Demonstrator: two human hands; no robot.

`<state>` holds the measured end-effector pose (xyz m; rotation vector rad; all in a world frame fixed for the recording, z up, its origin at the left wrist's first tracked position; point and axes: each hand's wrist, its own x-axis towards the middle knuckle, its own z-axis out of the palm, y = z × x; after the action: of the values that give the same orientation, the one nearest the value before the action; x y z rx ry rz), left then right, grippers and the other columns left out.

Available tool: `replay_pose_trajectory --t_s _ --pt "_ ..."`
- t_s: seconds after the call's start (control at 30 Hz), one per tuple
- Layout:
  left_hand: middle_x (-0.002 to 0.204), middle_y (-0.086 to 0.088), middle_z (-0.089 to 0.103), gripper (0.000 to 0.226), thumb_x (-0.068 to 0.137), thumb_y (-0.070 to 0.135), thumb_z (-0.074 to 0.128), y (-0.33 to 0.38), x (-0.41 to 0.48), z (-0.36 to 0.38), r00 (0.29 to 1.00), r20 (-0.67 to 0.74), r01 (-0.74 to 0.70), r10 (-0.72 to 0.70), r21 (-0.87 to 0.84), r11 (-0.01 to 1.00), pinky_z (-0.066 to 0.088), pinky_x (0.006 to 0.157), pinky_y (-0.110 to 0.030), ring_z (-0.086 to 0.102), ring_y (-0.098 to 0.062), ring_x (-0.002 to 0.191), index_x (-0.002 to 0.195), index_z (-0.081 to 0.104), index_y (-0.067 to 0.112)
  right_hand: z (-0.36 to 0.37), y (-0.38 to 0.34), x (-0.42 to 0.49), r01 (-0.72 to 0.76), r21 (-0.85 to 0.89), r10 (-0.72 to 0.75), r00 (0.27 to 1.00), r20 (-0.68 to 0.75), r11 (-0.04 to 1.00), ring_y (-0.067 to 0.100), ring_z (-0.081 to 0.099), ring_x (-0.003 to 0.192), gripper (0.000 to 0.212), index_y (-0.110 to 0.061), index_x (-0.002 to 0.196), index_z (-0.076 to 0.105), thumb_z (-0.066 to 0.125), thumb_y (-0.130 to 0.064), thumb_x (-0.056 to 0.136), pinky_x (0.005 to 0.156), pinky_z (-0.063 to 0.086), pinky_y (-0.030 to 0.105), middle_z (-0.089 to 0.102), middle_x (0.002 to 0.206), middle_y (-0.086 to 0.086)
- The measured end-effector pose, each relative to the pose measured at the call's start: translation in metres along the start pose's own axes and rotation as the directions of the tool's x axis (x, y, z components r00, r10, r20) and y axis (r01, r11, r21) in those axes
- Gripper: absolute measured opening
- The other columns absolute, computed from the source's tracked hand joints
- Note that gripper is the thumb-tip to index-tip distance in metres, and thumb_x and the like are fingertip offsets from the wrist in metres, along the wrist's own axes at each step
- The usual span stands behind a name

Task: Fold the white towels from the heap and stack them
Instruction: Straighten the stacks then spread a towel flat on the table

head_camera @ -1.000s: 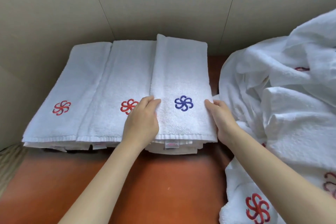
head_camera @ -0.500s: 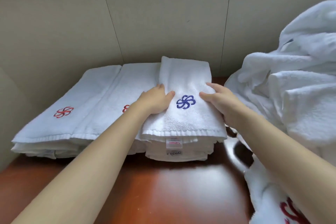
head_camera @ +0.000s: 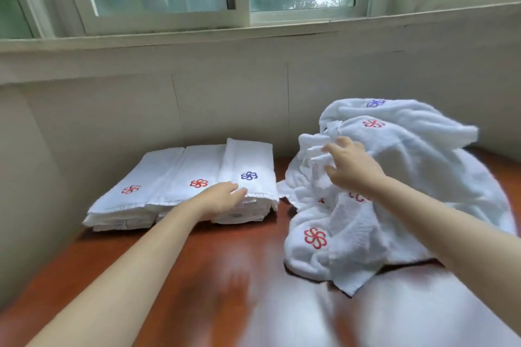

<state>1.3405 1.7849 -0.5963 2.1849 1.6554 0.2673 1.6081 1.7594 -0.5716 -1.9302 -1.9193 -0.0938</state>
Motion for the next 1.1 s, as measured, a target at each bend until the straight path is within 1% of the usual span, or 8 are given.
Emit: replay_pose_trajectory --t_s 0.07,0.23,0.57,0.7,0.83,0.97,1.03,1.1 --pt "0.113 0.003 0.058 0.04 0.102 0.04 0.03 0.027 -0.009 -0.007 0.999 -0.029 -0.045 0.043 -0.08 0.996 0.034 0.077 -0.025 0.05 -0.022 0.116 0.108 0.06 0.013 -0.023 0.017 -0.009 -0.095 -0.032 0.094 0.995 -0.027 0.995 0.037 0.037 0.122 0.043 -0.016 0.133 0.045 0.049 -0.021 0.091 0.1 0.038 0.041 0.037 0.138 0.015" --pt "0.14 0.004 0.048 0.041 0.102 0.04 0.036 0.085 -0.005 0.0 0.983 -0.074 -0.182 0.169 -0.244 0.952 0.031 0.092 -0.023 0.045 -0.011 0.122 0.135 0.05 0.02 -0.042 0.053 -0.03 -0.271 -0.049 0.268 0.962 -0.057 0.961 0.036 0.035 0.126 0.055 -0.019 0.14 0.034 0.052 -0.025 0.088 0.101 0.036 0.043 0.035 0.139 0.015" --pt "0.133 -0.005 0.053 0.039 0.099 0.031 0.046 0.146 0.043 0.058 0.96 -0.02 -0.26 0.279 -0.432 0.864 0.041 0.086 -0.023 0.052 -0.014 0.113 0.136 0.048 0.017 -0.002 0.073 -0.02 -0.267 0.099 0.267 0.964 0.014 0.959 0.034 0.04 0.122 0.075 -0.041 0.148 0.006 0.052 -0.023 0.091 0.099 0.039 0.041 0.036 0.134 0.013" --pt "0.133 -0.007 0.053 0.037 0.1 0.027 0.045 0.157 0.07 0.073 0.971 -0.004 -0.199 0.238 -0.56 0.804 0.046 0.073 -0.021 0.055 -0.016 0.109 0.136 0.046 0.018 0.017 0.08 -0.004 -0.299 -0.038 0.288 0.941 -0.178 0.953 0.034 0.046 0.112 0.061 -0.025 0.143 0.025 0.052 -0.022 0.088 0.09 0.041 0.038 0.042 0.129 0.013" --pt "0.128 -0.004 0.056 0.035 0.1 0.028 0.045 0.163 0.084 0.084 0.978 0.0 -0.169 0.21 -0.592 0.788 0.046 0.066 -0.02 0.057 -0.015 0.106 0.135 0.046 0.022 0.026 0.087 0.009 -0.2 0.232 0.268 0.911 -0.314 0.952 0.036 0.056 0.1 0.04 -0.01 0.122 0.048 0.04 0.0 0.084 0.068 0.035 0.034 0.059 0.113 0.015" --pt "0.117 -0.003 0.061 0.029 0.102 0.033 0.037 0.166 0.082 0.079 0.981 -0.027 -0.168 0.192 -0.61 0.775 0.049 0.07 -0.023 0.061 -0.012 0.092 0.126 0.051 0.023 0.013 0.077 0.008 -0.156 0.313 0.238 0.94 -0.245 0.937 0.034 0.058 0.094 0.034 -0.011 0.11 0.059 0.042 0.0 0.083 0.067 0.036 0.032 0.065 0.101 0.017" --pt "0.11 -0.005 0.067 0.04 0.103 0.044 0.029 0.169 0.071 0.074 0.989 0.031 -0.075 0.143 -0.733 0.676 0.049 0.076 -0.029 0.062 -0.015 0.086 0.117 0.058 0.02 0.004 0.059 -0.002 -0.051 0.379 0.129 0.974 -0.185 0.924 0.028 0.059 0.079 0.021 -0.016 0.081 0.062 0.045 -0.003 0.084 0.062 0.041 0.032 0.064 0.079 0.009" --pt "0.111 -0.008 0.069 0.05 0.1 0.052 0.029 0.169 0.06 0.07 0.98 0.147 0.095 0.132 -0.936 0.34 0.048 0.085 -0.035 0.063 -0.022 0.097 0.117 0.061 0.017 -0.001 0.033 -0.018 0.07 0.421 -0.008 0.989 -0.148 0.904 0.018 0.047 0.059 0.031 -0.021 0.056 0.043 0.049 -0.008 0.084 0.051 0.036 0.026 0.046 0.056 -0.006"
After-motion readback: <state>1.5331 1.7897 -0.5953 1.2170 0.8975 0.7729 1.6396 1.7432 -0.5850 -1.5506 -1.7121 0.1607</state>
